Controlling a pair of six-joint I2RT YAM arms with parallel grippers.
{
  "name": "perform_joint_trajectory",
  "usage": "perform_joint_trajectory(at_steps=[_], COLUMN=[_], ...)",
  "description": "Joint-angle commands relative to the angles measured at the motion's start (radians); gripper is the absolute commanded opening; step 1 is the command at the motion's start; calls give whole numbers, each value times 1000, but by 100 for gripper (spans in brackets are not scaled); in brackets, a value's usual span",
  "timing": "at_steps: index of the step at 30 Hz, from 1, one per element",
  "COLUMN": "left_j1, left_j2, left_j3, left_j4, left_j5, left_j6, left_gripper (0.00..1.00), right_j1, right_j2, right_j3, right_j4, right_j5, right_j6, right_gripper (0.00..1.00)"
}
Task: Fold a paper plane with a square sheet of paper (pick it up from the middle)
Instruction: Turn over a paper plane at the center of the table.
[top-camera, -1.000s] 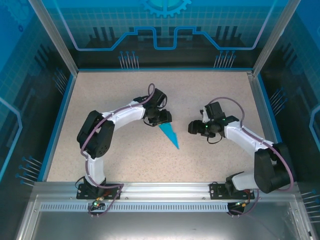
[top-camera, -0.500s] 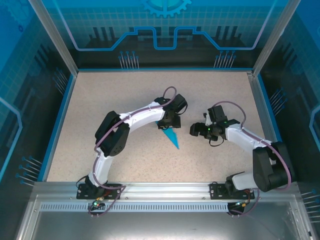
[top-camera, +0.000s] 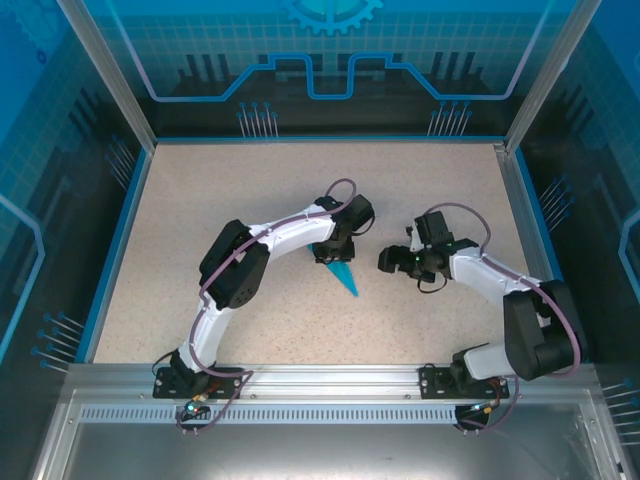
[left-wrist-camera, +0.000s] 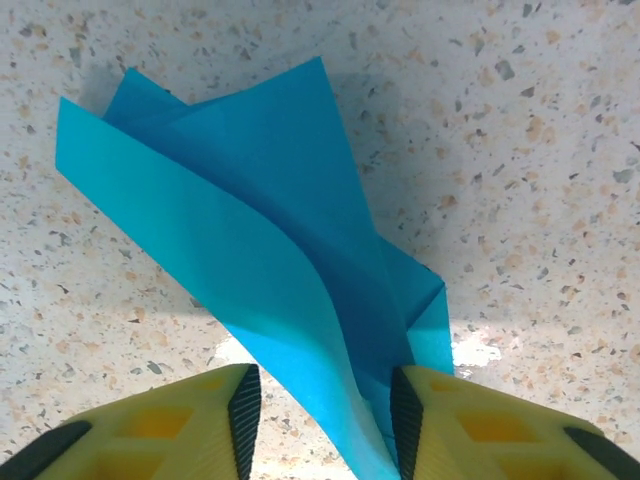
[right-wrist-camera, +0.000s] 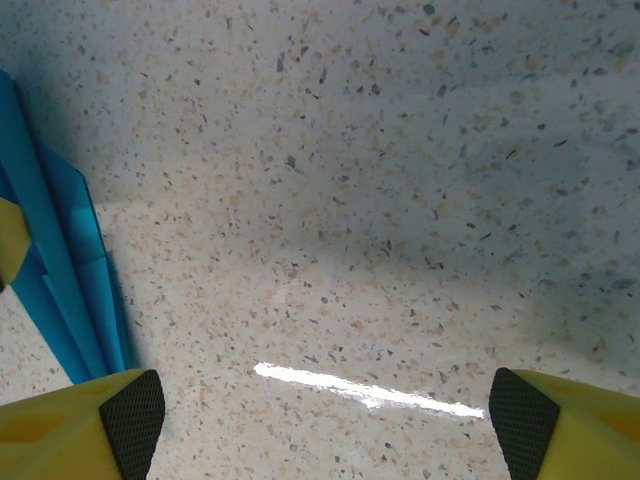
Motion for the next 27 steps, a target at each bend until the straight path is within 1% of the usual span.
perform_joint_trajectory(at_steps=[1,7,17,20,23,27], left_j1=[-4,-5,-4,-5,-4,1], left_j2=[-53,-75,-118,-160,-224,-317], left_j3=[-15,-24,-62,-79,-106,-165], left_j4=[-15,-6,33,51,97,219], left_j5=[-37,-44,11,16,34,110], left_j6=[-32,-55,-64,-52,-13,81], left_gripper=[38,31,4,1,0,1], right_j1=[-19,-19,-19,-19,-19,-24], right_j2=[26,40,49,48,41,13], right_j3=[4,10,16,17,14,-1], right_j4=[6,2,-4,0,5,17], right_j5=[-20,-22,-20,-20,-15,-2], right_j6=[2,1,1,1,5,13], right_gripper=[87,86,85,85,85,85])
